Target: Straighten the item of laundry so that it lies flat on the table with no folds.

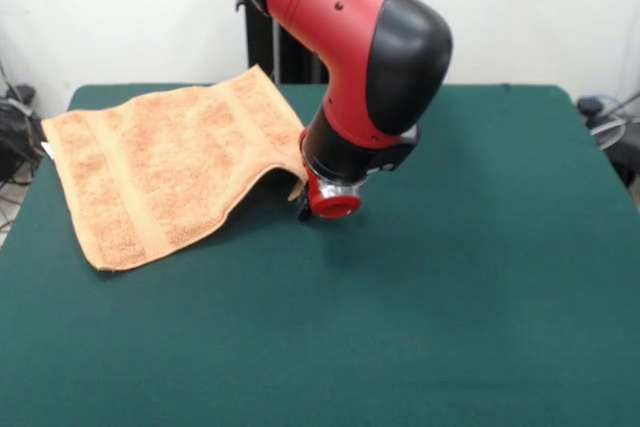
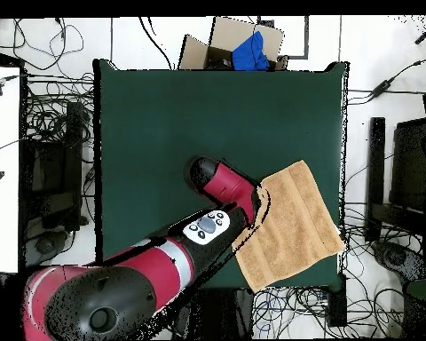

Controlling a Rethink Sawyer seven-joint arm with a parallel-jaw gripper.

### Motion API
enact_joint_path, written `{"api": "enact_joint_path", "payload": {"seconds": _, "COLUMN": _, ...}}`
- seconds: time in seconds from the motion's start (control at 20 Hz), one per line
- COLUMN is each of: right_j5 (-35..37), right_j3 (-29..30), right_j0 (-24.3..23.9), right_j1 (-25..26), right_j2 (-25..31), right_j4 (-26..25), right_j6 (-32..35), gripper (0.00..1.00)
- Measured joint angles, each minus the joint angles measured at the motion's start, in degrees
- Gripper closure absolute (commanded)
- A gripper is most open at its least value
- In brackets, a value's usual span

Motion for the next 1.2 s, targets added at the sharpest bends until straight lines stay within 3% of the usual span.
{"api": "enact_joint_path", "payload": {"seconds": 1.2, "right_j5": 0.0, "right_j3": -0.5, "right_j0": 4.9, "right_j1": 5.9, "right_j2": -6.5, "right_j4": 0.5, "right_j6": 2.5, "gripper": 1.0}}
